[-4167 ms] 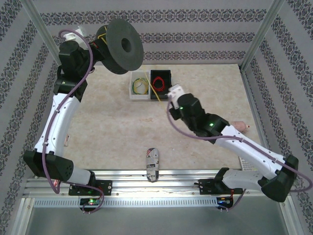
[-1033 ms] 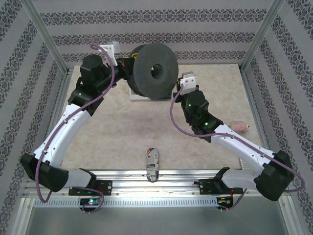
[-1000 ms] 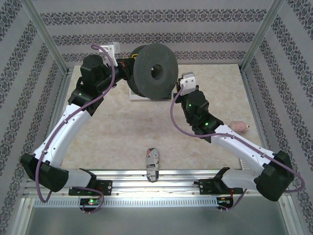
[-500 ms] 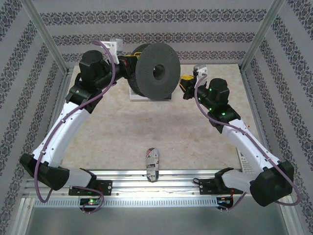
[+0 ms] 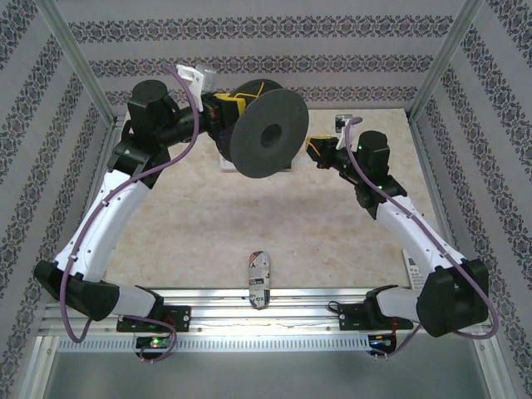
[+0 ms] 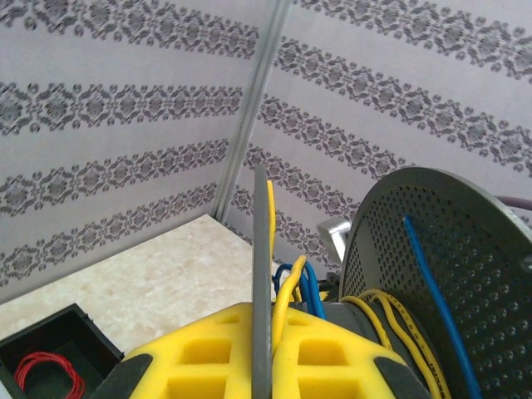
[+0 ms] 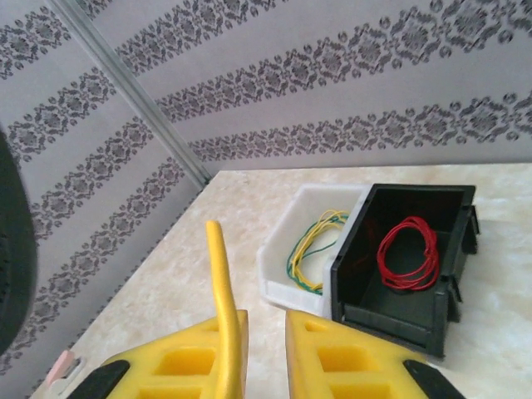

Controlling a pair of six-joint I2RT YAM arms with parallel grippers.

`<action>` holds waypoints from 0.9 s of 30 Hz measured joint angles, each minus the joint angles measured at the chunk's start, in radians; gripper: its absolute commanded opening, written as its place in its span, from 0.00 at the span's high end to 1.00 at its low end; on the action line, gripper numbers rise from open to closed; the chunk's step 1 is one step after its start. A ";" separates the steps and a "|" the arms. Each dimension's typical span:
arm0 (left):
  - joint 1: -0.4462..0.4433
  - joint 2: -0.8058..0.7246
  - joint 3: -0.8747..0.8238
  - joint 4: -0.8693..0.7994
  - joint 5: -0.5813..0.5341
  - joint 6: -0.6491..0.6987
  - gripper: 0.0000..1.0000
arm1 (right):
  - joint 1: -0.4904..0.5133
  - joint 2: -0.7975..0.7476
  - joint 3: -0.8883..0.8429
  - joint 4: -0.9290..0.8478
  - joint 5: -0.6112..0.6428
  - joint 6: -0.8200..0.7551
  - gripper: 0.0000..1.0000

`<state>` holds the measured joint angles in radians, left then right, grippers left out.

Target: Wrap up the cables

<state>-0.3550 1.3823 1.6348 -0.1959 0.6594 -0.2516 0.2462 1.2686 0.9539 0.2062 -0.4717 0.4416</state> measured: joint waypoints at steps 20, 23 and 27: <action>0.010 0.017 0.102 -0.115 0.066 0.123 1.00 | -0.040 0.050 0.108 -0.097 -0.078 -0.050 0.32; 0.004 0.018 0.103 -0.175 0.022 0.169 1.00 | -0.055 0.051 0.136 -0.119 -0.084 -0.056 0.27; -0.030 0.023 0.098 -0.262 -0.048 0.236 1.00 | -0.055 0.051 0.150 -0.124 -0.091 -0.048 0.24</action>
<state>-0.3847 1.4048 1.7329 -0.4580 0.6109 -0.0158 0.1917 1.3193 1.1042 0.0822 -0.5625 0.3939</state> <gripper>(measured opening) 0.080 0.754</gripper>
